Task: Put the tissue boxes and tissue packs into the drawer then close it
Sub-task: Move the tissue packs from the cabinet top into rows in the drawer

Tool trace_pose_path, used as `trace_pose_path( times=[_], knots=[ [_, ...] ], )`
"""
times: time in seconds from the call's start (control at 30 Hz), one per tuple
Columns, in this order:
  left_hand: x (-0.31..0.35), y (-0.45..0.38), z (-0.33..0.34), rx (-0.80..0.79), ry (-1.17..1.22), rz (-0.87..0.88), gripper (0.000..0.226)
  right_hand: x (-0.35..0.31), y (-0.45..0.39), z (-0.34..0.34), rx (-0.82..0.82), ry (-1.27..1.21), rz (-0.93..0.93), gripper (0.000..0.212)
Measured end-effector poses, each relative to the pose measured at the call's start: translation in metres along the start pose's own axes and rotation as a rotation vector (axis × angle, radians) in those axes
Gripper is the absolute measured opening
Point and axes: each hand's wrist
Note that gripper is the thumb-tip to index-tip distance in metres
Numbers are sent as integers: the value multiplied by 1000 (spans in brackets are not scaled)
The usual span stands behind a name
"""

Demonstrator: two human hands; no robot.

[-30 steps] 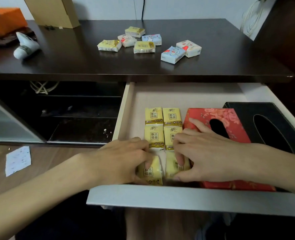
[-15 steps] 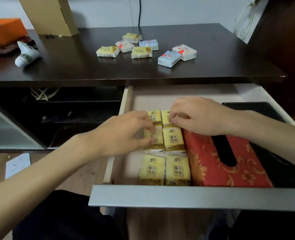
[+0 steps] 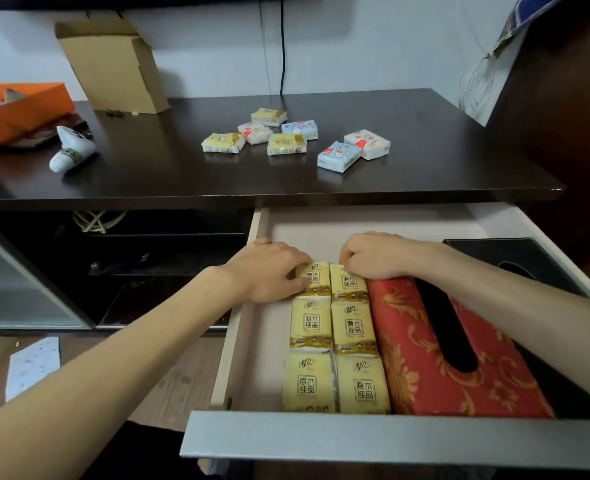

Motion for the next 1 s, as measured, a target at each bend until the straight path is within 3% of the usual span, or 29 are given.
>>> trace_pose_path(
  times=[0.23,0.43,0.6,0.73,0.83,0.93,1.0],
  knots=[
    [2,1,-2,53,68,-7,41,-3,5,2,83,-51,-15,33],
    [-9,12,-27,460,294,-103,27,-7,14,-23,406,-345,-107,27],
    [-57,6,-70,673,318,-249,26,-14,-7,-72,506,-536,-208,29],
    [-123,-23,-86,635,321,-488,47,-29,-48,-103,545,-479,-184,26],
    [-159,-46,-79,505,326,-594,65,-45,-80,-119,498,-339,-133,42],
    [-179,-63,-65,357,231,-662,59,-61,-106,-124,433,-169,-106,58],
    [-185,-69,-64,376,184,-690,55,-67,-119,-128,377,-70,-62,60]
  ],
)
Point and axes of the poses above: each hand's wrist, its own y-axis away from the middle knuckle, its own z-axis out of the palm, x = y × z, and after that the axes turned 5 degrees about z, right-handed
